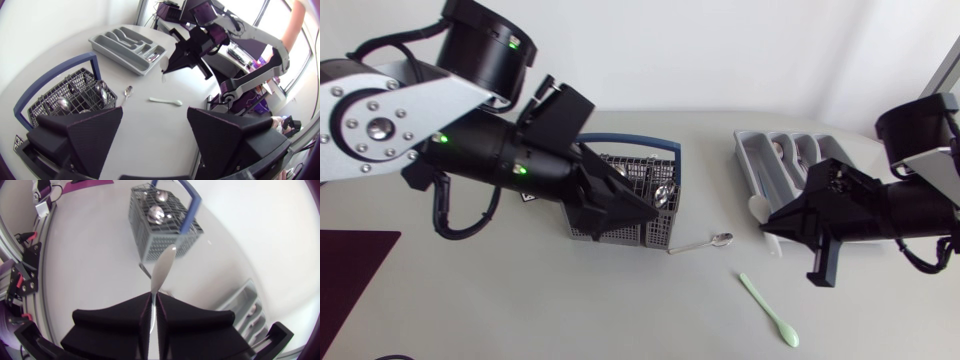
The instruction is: Transfer all utensils from the basket to the drawer tray.
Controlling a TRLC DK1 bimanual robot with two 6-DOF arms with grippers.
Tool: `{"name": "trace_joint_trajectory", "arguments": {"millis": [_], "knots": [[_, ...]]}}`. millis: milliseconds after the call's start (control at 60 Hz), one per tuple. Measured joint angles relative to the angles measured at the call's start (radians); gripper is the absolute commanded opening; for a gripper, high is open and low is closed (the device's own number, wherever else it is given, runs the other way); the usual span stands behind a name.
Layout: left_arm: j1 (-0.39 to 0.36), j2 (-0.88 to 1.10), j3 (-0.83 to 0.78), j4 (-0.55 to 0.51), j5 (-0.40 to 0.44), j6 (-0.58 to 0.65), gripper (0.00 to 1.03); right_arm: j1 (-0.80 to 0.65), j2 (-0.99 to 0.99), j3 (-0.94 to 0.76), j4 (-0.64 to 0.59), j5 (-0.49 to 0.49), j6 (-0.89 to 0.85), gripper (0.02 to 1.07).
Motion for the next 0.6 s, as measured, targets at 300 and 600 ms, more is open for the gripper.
{"name": "trace_joint_trajectory", "arguments": {"millis": [300, 600], "knots": [[-0.211, 0.185, 0.031, 0.042, -0.264, 0.104, 0.98, -0.421, 0.236, 0.007, 0.155, -0.026, -0.338, 0.08], [-0.253, 0.392, 0.193, 0.045, -0.356, 0.172, 0.98, -0.554, 0.445, 0.078, 0.380, 0.016, -0.478, 0.08]]}}
